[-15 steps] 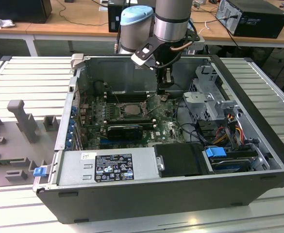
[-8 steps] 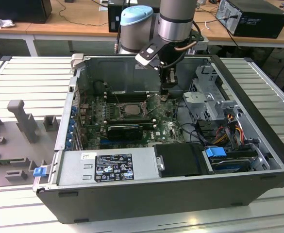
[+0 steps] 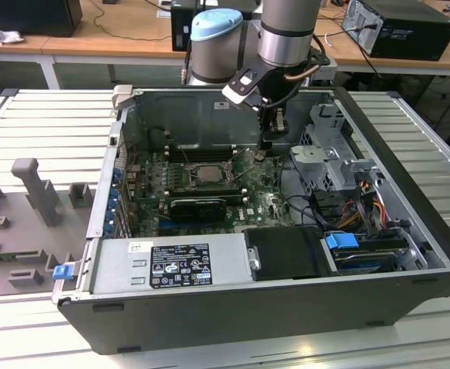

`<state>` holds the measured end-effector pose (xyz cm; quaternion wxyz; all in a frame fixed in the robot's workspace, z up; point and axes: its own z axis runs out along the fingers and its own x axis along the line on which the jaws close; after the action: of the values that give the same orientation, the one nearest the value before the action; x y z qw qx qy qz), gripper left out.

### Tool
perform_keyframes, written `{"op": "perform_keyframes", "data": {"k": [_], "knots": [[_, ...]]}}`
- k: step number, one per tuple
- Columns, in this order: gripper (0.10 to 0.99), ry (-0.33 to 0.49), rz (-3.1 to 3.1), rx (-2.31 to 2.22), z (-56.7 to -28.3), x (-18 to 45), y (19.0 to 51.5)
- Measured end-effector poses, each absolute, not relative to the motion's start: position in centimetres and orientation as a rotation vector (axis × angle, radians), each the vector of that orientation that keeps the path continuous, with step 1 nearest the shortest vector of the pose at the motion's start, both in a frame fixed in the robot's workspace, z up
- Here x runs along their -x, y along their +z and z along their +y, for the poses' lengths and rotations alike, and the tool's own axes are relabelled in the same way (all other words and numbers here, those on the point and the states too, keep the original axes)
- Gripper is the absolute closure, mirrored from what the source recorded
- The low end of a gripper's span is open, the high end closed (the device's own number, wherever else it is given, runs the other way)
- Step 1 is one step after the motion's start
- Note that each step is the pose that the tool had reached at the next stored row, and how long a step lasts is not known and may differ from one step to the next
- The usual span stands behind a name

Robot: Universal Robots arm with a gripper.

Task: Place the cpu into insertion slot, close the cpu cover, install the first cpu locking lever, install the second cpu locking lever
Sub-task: 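Close the cpu cover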

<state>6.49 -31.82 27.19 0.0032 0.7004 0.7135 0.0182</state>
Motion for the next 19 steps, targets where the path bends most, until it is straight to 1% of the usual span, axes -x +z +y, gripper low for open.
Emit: {"op": "perform_keyframes", "data": {"k": [12,19], "knots": [[0.980,0.057,2.240,-2.193,-31.8,-8.2,27.2],[0.980,0.057,2.241,-2.192,-31.9,-8.2,26.0]]}}
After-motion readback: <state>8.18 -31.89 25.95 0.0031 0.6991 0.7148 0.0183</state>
